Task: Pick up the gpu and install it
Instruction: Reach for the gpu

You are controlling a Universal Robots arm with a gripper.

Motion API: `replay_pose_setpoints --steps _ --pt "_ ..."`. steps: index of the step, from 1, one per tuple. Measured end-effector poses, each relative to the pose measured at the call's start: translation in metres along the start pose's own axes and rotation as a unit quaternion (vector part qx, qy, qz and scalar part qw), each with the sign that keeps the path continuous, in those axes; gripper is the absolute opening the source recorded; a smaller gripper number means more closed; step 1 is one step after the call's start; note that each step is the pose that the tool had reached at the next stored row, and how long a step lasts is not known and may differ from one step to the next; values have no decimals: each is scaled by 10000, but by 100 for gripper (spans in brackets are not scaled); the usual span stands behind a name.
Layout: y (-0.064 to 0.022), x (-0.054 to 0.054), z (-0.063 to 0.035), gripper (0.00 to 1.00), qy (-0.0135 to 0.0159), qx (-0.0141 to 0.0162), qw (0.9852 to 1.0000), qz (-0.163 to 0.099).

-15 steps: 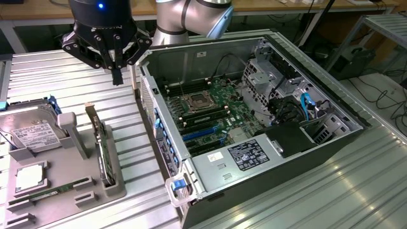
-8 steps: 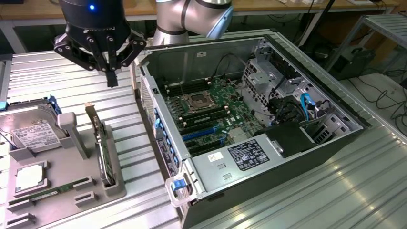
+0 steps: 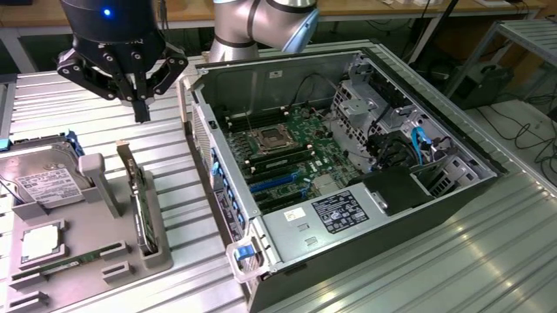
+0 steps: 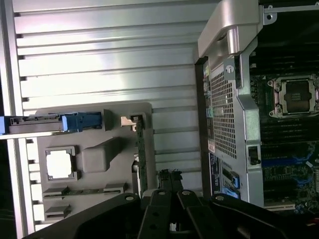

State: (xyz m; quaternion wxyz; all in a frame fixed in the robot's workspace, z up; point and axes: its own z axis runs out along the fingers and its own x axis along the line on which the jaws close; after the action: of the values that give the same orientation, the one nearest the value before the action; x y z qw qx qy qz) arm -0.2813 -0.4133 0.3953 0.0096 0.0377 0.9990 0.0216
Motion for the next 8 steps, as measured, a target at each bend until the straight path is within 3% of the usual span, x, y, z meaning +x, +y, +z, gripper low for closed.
replay_pose_setpoints --steps 8 --pt "-28 118 1 11 1 0 10000 -1"
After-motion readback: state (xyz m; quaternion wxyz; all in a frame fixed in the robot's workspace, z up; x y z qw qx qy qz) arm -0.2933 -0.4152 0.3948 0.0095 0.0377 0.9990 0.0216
